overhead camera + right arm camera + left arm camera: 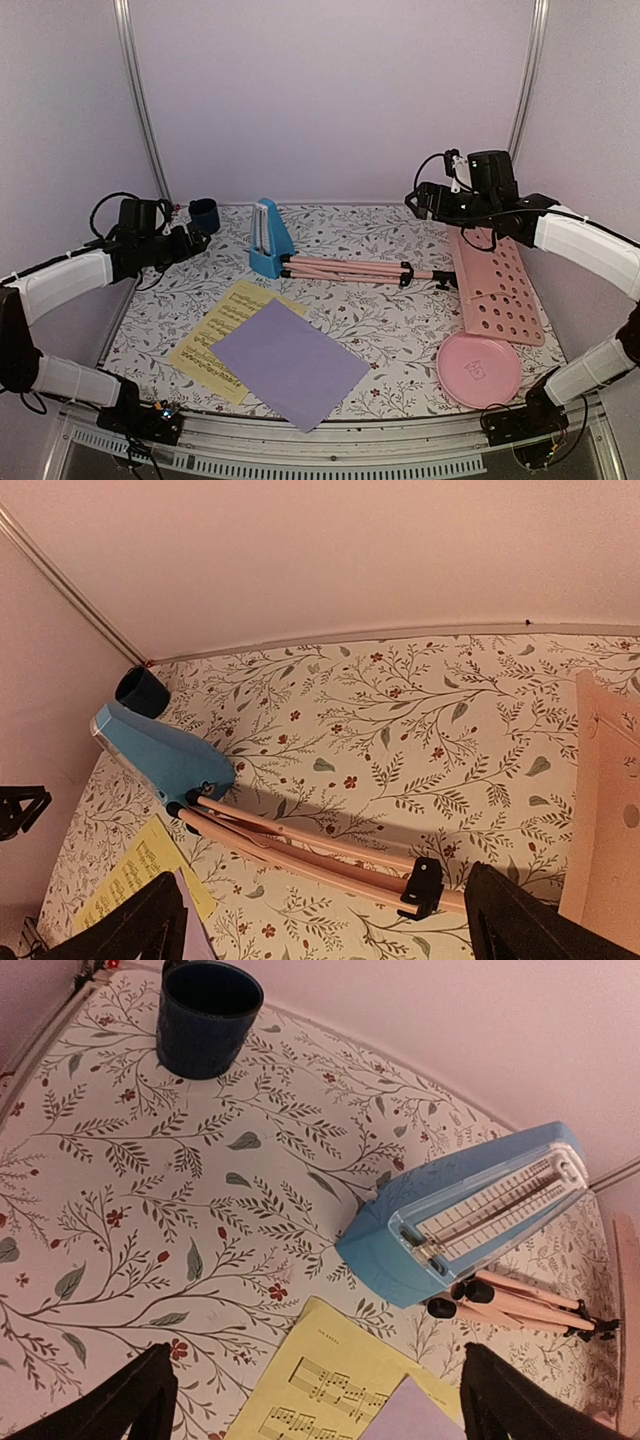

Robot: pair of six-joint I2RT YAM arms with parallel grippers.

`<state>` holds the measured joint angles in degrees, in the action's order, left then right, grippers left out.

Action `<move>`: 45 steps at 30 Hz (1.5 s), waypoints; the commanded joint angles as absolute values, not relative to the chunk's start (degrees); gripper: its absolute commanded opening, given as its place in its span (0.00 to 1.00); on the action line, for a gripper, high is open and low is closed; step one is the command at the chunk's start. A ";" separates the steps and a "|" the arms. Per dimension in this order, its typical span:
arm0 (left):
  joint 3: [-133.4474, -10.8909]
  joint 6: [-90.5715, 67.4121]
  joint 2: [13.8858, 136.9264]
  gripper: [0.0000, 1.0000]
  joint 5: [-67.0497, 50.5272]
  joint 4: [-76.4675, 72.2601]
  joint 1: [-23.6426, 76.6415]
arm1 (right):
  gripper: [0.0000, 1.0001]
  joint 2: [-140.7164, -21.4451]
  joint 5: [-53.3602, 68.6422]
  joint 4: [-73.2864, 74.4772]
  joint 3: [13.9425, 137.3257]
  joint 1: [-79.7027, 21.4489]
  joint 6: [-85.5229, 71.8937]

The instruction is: Set up the instrument practice props

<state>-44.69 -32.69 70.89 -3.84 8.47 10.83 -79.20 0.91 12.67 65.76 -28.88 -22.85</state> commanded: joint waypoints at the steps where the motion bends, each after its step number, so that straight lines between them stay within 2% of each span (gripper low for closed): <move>1: -46.41 -31.99 71.68 0.99 -3.76 8.42 10.20 | 0.99 -81.59 -7.41 20.23 73.19 -29.17 -26.26; 4: -46.26 -31.73 72.06 0.99 -3.67 8.50 10.20 | 0.99 -82.68 -9.32 26.66 76.83 -28.26 -23.70; 11: -45.92 -30.31 71.33 0.99 -3.37 8.71 10.71 | 0.99 -77.10 -2.11 28.07 67.09 -19.08 -21.32; 19: -46.04 -29.64 70.69 0.99 -3.14 8.21 11.29 | 0.99 -80.01 1.25 30.76 66.88 -14.33 -17.84; 23: -45.18 -29.61 69.99 0.99 -3.23 7.53 11.27 | 0.99 -83.93 0.57 33.44 68.88 -13.71 -18.26; 36: -44.05 -32.08 70.21 0.99 -0.40 6.34 11.34 | 0.99 -84.80 6.00 30.20 67.53 -13.72 -16.24; 45: -42.11 -30.75 67.82 0.99 -0.68 2.55 11.30 | 0.99 -89.78 2.05 34.57 71.65 -13.79 -14.06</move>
<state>-42.30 -31.86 68.99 -0.78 5.23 11.14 -87.22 4.45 32.99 69.47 -13.85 -15.46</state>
